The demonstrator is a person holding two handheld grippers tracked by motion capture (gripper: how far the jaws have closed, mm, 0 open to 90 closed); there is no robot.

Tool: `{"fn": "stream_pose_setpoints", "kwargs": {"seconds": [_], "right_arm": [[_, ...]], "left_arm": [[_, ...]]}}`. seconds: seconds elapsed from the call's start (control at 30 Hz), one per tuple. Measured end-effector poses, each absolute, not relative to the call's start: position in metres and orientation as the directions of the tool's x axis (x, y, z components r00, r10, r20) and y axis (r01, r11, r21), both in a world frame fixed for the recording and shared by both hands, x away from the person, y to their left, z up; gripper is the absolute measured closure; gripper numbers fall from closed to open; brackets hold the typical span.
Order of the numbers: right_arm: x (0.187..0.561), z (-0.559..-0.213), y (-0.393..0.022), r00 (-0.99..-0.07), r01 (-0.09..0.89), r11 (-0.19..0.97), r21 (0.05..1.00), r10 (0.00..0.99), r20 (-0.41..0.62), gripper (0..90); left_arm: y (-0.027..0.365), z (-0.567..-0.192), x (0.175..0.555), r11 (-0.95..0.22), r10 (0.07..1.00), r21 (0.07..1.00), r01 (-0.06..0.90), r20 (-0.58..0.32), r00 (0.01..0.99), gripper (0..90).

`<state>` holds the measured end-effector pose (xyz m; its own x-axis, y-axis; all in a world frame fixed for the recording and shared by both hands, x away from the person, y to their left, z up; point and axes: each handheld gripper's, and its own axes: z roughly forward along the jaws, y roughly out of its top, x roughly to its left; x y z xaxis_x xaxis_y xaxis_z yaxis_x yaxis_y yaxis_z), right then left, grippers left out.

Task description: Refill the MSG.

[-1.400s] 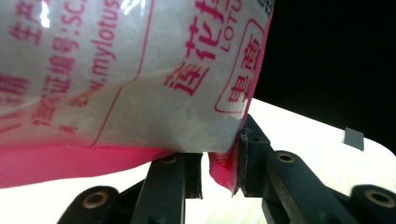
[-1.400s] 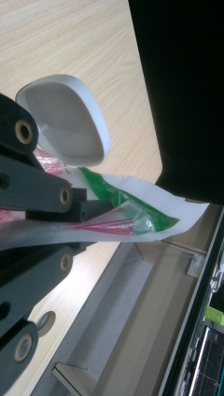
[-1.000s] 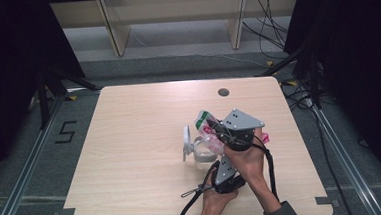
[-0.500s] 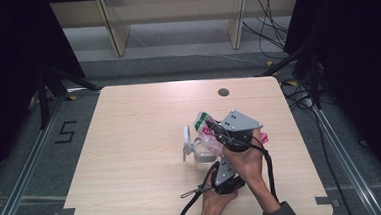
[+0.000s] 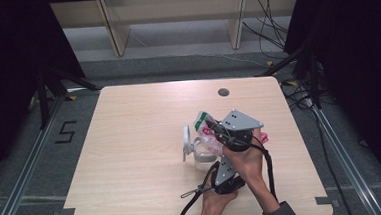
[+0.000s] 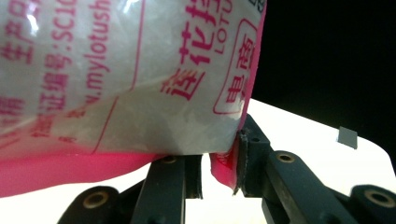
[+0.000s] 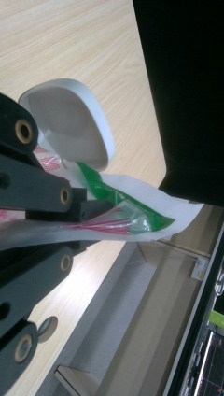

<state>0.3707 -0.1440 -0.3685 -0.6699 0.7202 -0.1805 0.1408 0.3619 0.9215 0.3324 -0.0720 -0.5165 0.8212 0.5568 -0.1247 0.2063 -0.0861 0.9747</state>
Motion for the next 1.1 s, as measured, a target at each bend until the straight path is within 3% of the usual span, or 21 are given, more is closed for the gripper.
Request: {"fn": "stream_pose_setpoints", "kwargs": {"seconds": [0.37,0.5,0.67,0.77,1.1], "right_arm": [[0.3693,-0.3681,-0.1423,-0.672,0.154,0.347,0.925,0.723,-0.159,90.0],[0.3709,-0.3686,-0.1425,-0.662,0.125,0.364,0.923,0.724,-0.196,90.0],[0.3683,-0.3666,-0.1438,-0.67,0.18,0.319,0.931,0.733,-0.122,90.0],[0.3715,-0.3669,-0.1441,-0.667,0.144,0.354,0.924,0.725,-0.174,90.0],[0.3715,-0.3659,-0.1435,-0.671,0.15,0.345,0.926,0.724,-0.161,90.0]], "left_arm": [[-0.0724,-0.5154,0.3327,-0.079,0.554,0.975,0.206,-0.129,0.823,74.6],[-0.0741,-0.5159,0.3333,-0.074,0.557,0.975,0.208,-0.133,0.82,74.6],[-0.0747,-0.5147,0.3342,-0.067,0.555,0.977,0.202,-0.132,0.822,74.7],[-0.0751,-0.5145,0.3343,-0.074,0.554,0.976,0.205,-0.13,0.822,74.6],[-0.074,-0.5139,0.3371,-0.11,0.561,0.976,0.186,-0.093,0.822,74.7]]}}
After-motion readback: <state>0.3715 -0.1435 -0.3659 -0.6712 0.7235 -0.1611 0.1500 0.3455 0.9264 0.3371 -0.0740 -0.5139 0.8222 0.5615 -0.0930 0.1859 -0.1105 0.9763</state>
